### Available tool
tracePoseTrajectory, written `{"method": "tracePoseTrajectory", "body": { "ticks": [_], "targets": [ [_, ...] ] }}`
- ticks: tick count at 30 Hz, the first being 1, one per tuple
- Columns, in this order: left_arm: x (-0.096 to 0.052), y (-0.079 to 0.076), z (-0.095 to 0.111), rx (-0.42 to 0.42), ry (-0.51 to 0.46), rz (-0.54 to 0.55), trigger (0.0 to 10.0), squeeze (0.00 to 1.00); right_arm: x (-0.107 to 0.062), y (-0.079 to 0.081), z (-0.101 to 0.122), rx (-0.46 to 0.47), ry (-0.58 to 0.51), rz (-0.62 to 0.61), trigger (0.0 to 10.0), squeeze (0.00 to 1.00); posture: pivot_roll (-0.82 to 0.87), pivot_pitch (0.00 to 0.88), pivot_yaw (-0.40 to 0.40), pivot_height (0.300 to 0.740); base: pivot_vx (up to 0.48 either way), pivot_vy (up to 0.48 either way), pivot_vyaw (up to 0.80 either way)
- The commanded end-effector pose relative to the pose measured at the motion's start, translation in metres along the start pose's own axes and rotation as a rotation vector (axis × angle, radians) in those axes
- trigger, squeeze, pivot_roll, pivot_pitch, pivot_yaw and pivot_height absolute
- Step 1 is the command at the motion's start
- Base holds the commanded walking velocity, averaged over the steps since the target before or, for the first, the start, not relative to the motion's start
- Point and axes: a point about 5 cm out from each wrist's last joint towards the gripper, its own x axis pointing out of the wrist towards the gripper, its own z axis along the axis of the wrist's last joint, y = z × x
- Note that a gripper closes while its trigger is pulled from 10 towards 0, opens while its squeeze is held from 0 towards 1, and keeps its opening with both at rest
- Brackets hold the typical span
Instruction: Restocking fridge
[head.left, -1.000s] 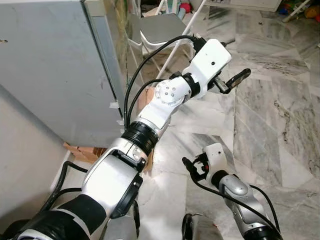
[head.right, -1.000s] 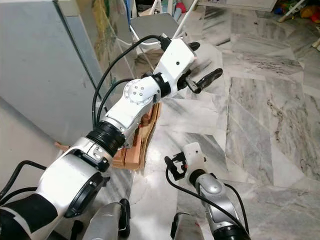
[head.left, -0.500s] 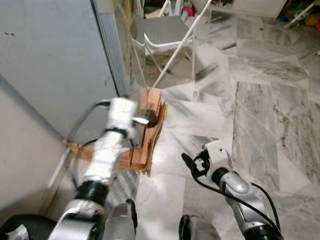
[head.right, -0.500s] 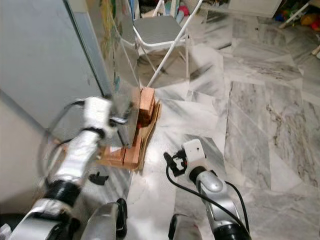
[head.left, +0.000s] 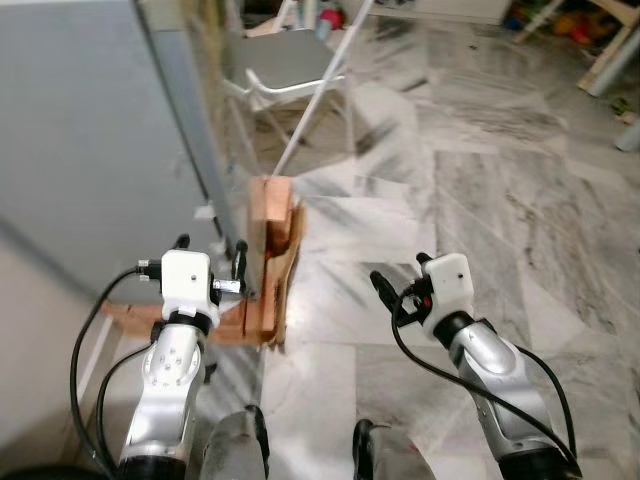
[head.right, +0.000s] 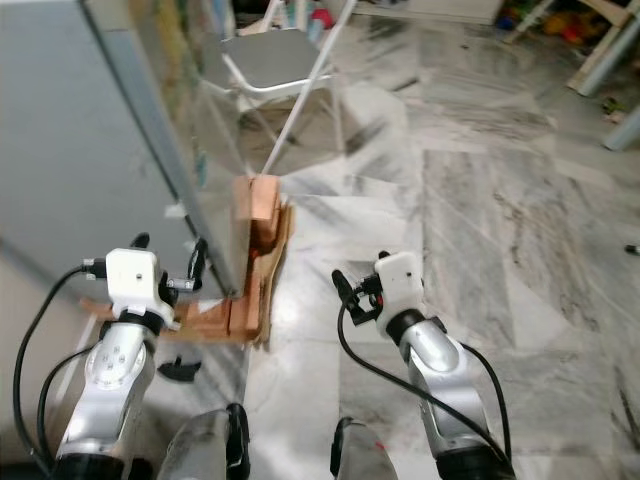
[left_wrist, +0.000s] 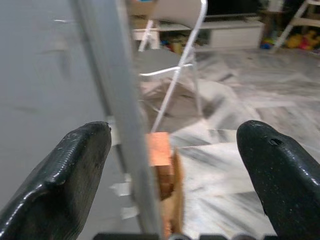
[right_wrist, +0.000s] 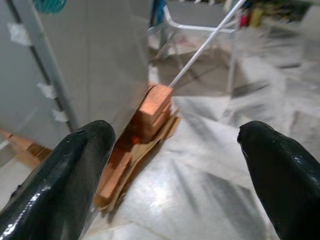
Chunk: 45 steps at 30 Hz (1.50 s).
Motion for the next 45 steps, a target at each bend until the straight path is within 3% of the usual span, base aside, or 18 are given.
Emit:
{"method": "tracePoseTrajectory", "body": {
  "ticks": [1,8,12,16,19,25,37,45],
  "targets": [
    [-0.003,-0.004,0.001,0.005,0.006,-0.011,10.0,0.0,-0.001,0.002,0.0,0.003,-0.001,0.007,10.0,0.0,0.14,0.161,-0.037,0.74,0.416,0.0,-0.48],
    [-0.014,-0.006,0.001,-0.02,0.044,0.028,10.0,0.0,0.006,0.012,0.001,0.032,-0.029,-0.061,10.0,0.0,0.14,0.149,-0.048,0.74,0.412,0.0,-0.07],
    [-0.035,0.014,-0.008,-0.005,0.095,0.152,10.0,0.0,-0.006,0.002,0.002,-0.002,-0.082,-0.173,10.0,0.0,0.12,0.125,-0.044,0.74,0.092,0.0,0.0],
    [-0.044,0.029,-0.013,0.019,0.111,0.233,10.0,0.0,-0.016,-0.009,-0.002,-0.002,-0.078,-0.252,10.0,0.0,0.11,0.115,-0.041,0.74,0.0,0.0,0.0],
    [-0.046,0.033,-0.014,0.01,0.125,0.257,10.0,0.0,-0.019,-0.011,-0.005,0.001,-0.072,-0.265,10.0,0.0,0.11,0.111,-0.045,0.74,0.0,0.0,0.0],
    [-0.03,0.033,-0.006,0.011,0.088,0.266,10.0,0.0,-0.017,-0.006,-0.003,-0.026,-0.107,-0.196,10.0,0.0,0.12,0.106,-0.058,0.74,0.0,0.0,0.33],
    [-0.031,0.03,-0.008,0.013,0.097,0.269,10.0,0.0,-0.019,-0.004,-0.003,-0.023,-0.109,-0.198,10.0,0.0,0.11,0.104,-0.053,0.74,0.0,0.0,0.65],
    [-0.027,0.021,-0.008,-0.001,0.079,0.196,10.0,0.0,-0.02,-0.003,-0.004,0.033,-0.13,-0.19,10.0,0.0,0.11,0.111,-0.045,0.74,0.228,0.0,0.46]
  ]
}}
